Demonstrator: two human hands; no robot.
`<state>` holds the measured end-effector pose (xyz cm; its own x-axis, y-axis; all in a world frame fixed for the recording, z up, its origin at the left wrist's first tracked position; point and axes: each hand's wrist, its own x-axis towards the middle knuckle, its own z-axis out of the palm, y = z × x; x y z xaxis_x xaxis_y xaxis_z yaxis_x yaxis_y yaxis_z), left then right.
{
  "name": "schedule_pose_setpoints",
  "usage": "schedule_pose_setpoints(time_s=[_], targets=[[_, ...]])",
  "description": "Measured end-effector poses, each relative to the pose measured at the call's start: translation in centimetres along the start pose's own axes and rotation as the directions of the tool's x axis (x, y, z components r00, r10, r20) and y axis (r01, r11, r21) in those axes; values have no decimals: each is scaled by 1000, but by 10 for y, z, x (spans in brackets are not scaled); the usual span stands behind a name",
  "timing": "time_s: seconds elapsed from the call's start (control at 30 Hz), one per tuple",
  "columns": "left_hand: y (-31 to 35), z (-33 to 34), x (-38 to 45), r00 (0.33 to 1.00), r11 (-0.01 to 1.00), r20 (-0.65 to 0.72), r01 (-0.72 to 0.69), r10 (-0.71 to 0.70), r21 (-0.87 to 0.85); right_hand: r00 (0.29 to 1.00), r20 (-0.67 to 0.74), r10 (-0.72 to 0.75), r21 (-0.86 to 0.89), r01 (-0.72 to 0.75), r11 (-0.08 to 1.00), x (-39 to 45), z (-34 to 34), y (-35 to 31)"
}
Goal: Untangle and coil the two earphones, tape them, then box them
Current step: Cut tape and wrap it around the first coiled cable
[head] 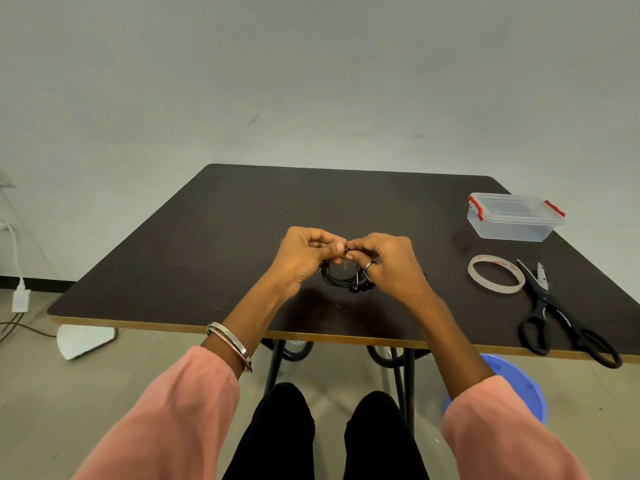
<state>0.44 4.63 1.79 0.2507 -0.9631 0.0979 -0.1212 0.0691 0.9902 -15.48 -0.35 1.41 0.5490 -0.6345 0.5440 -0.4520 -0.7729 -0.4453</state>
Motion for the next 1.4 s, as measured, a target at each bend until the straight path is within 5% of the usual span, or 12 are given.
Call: schedule_pose_setpoints(time_s=[0.13, 0.3, 0.43, 0.67, 0.87, 1.1, 1.23, 1.4], targets=[[-2, 2, 1, 994, 964, -2, -105, 109, 245, 988, 151, -29, -192, 58, 980, 3, 2, 7], [0, 12, -2, 978, 895, 18, -197, 207, 400, 985, 12, -172, -437, 160, 885, -2, 15, 14], [-3, 19, 0, 993, 936, -28, -96, 112, 338, 956, -78, -284, -577, 189, 795, -8, 19, 15], [-3, 24, 0, 994, 995, -65, 90, -93, -47, 908, -225, -353, -608, 152, 779, -19, 27, 22], [-3, 30, -4, 982, 938, -88, 133, -170, -320, 923, -316, -218, -426, 67, 902, -28, 25, 18], [-5, 33, -6, 978, 918, -80, 153, -195, -366, 941, -335, 45, -81, -77, 994, -30, 18, 8], [-5, 31, -7, 983, 930, -82, 126, -164, -346, 920, -236, 314, 267, -249, 931, -27, 14, 5], [-5, 35, -9, 986, 923, -77, 109, -147, -368, 882, -128, 453, 490, -341, 802, -24, 9, 1]])
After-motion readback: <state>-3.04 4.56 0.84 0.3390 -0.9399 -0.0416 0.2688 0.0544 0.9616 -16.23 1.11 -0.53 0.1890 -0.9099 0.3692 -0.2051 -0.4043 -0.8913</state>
